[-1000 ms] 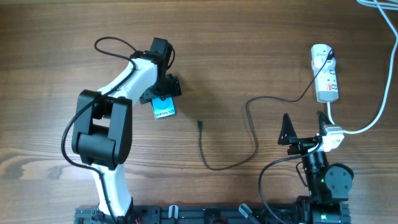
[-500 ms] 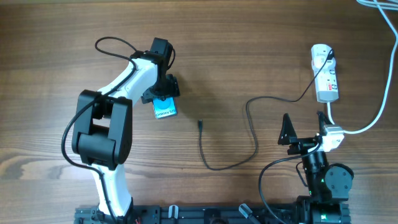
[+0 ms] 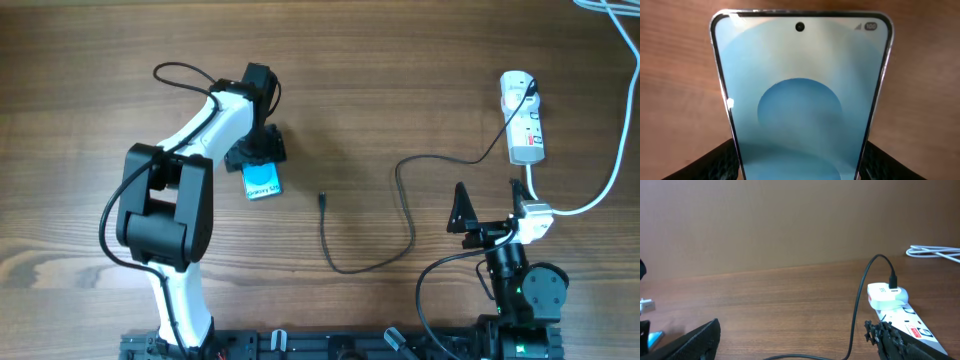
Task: Plug charger to phone and switch on socket
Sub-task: 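Hold the phone upright with the left gripper near the cable, then move the right gripper forward and left toward the black cable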
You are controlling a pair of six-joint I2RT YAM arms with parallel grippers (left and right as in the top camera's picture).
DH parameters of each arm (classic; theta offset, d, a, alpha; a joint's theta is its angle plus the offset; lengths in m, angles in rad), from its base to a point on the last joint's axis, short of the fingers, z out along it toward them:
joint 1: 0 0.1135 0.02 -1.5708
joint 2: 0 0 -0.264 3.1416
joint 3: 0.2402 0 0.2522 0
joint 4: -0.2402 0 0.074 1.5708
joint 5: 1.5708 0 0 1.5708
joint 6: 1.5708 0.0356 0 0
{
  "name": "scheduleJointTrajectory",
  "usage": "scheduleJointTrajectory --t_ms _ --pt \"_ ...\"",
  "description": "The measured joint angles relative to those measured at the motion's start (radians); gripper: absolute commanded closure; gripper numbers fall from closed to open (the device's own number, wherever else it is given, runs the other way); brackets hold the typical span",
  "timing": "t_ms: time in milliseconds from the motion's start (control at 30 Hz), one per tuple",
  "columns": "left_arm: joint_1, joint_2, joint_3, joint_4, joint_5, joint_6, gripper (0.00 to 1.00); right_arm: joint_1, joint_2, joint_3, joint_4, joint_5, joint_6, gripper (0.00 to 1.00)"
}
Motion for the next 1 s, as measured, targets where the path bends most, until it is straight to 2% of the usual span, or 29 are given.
scheduleJointTrajectory --t_ms 167,533,833,1000 --pt "0.0 0.0 0.026 -0.116 -0.019 0.003 0.26 0.0 0.0 0.0 0.0 0.0 0.0 0.0" --pt "0.0 -0.017 0.053 -0.127 -0.004 0.003 0.27 0.0 0.0 0.0 0.006 0.0 0.0 0.0" --pt "0.0 -0.017 0.053 -0.084 0.121 0.003 0.26 0.0 0.0 0.0 0.132 -0.018 0.004 0.0" --pt "0.0 -0.017 0.053 -0.084 0.151 0.003 0.27 0.0 0.0 0.002 0.26 -0.13 0.04 0.0"
